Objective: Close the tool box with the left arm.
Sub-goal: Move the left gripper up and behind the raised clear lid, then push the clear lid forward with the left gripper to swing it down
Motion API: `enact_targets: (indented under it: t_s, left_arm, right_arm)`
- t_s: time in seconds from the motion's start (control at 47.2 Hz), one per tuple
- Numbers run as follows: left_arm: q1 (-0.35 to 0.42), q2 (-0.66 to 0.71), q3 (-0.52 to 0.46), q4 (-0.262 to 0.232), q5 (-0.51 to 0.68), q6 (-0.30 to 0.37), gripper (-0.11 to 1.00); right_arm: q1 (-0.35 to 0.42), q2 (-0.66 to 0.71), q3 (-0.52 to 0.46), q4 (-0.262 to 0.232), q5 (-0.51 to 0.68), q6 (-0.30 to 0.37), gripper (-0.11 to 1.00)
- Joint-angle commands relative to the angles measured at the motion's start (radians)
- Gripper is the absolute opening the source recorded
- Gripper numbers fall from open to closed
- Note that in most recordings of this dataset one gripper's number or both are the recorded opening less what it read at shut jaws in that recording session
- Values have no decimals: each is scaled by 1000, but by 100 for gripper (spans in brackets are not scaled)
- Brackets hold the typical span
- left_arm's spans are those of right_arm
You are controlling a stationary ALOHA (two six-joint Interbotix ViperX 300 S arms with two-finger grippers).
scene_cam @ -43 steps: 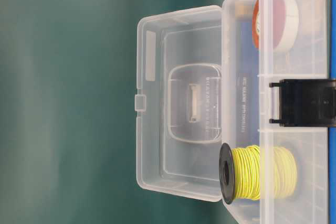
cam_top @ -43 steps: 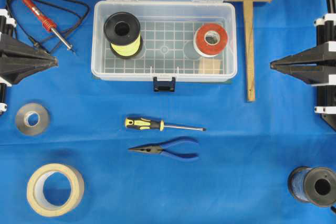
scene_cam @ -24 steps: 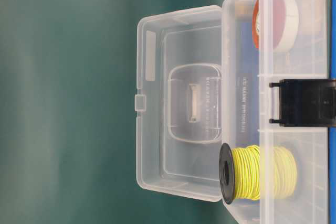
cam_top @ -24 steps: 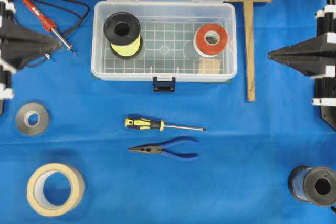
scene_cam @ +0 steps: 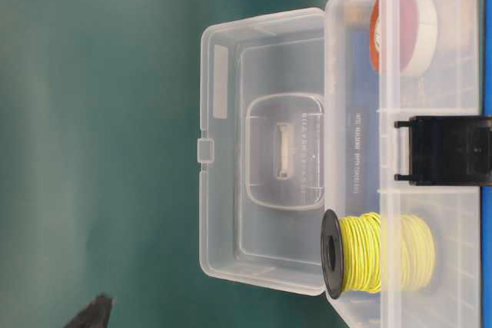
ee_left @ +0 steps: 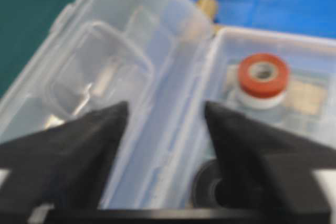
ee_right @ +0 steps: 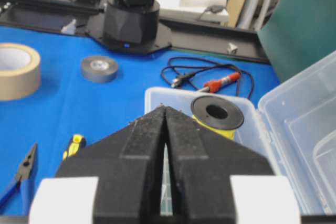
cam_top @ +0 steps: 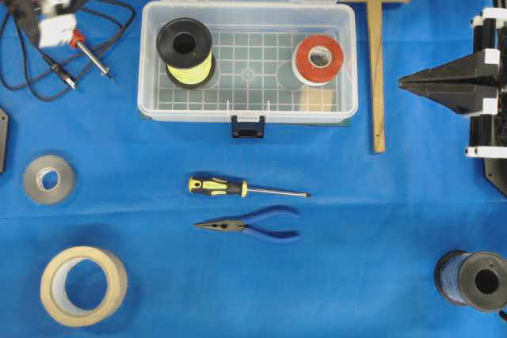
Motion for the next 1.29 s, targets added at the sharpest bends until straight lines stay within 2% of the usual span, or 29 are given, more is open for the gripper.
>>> enact_targets:
  t_s: [0.0, 0.106, 0.148, 0.275, 0.444, 0.593, 0.677, 0.995, 1.27]
  left_arm:
    - [48, 54, -69, 3, 17, 3, 65]
    - [95, 127, -120, 11, 51, 6, 89]
    - [117, 167, -150, 12, 69, 8, 92]
    - [160, 264, -236, 23, 137, 11, 91]
    - [196, 380, -365, 69, 229, 11, 91]
    - [213, 463, -451, 115, 268, 11, 91]
    - [222, 503, -485, 126, 282, 11, 91]
    - [258, 609, -503, 126, 279, 9, 91]
    - [236, 603, -474, 126, 285, 6, 91]
  right_arm:
    - [-2, 6, -25, 0, 5, 2, 0]
    - [-2, 9, -23, 0, 14, 2, 0]
    - [-2, 11, -23, 0, 15, 2, 0]
    - [-2, 21, -20, 0, 17, 0, 0]
    - [-3, 35, -17, 0, 17, 0, 0]
    - [-3, 43, -17, -2, 17, 0, 0]
    - [-2, 46, -17, 0, 17, 0, 0]
    - [-2, 60, -14, -2, 17, 0, 0]
    - [-5, 63, -12, 0, 17, -2, 0]
